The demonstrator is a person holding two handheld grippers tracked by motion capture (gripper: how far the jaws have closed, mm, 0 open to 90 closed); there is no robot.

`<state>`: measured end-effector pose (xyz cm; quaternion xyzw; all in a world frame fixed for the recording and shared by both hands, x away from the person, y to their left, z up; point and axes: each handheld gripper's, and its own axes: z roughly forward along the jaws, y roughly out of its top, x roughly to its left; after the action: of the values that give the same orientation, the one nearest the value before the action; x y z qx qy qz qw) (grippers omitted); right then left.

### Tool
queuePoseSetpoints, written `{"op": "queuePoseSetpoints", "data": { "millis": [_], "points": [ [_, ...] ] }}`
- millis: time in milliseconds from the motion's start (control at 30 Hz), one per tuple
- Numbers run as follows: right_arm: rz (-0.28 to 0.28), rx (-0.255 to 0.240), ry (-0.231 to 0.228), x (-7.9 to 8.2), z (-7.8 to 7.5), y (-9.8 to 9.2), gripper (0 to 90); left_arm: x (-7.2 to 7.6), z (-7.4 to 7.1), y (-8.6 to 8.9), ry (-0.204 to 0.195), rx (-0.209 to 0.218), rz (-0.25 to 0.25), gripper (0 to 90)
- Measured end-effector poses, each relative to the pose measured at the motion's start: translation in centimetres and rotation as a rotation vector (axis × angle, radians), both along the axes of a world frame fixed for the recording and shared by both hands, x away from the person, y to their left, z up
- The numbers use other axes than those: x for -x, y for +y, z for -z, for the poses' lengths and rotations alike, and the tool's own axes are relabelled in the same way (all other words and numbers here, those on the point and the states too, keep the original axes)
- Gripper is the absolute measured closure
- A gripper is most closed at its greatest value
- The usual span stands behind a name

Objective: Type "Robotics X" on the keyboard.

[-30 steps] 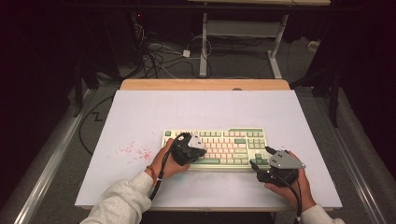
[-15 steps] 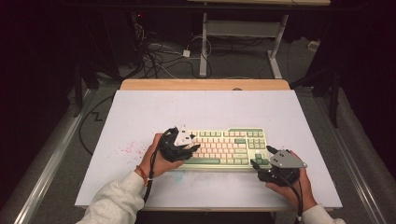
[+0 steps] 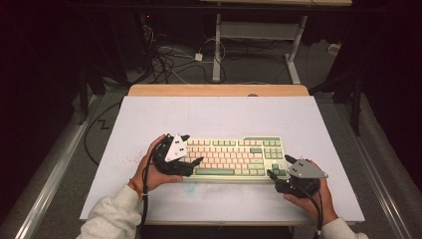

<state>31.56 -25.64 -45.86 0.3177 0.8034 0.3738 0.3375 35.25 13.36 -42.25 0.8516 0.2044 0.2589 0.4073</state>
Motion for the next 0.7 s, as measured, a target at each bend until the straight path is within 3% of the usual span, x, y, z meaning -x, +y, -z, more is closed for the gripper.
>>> {"op": "queuePoseSetpoints", "data": {
  "millis": [233, 567, 700],
  "points": [
    [0.003, -0.007, 0.003, -0.1, 0.0, -0.1, 26.7, 1.1, 0.6, 2.2, -0.033, -0.021, -0.052, 18.8],
    [0.02, -0.004, -0.017, -0.5, -0.7, -0.4, 26.7, 2.4, 2.7, 5.1, -0.016, -0.074, -0.117, 18.4],
    [0.043, -0.024, -0.014, -1.2, -1.5, -0.7, 26.8, 3.0, 3.3, 6.2, 0.0, -0.067, -0.143, 17.8]
  ]
}}
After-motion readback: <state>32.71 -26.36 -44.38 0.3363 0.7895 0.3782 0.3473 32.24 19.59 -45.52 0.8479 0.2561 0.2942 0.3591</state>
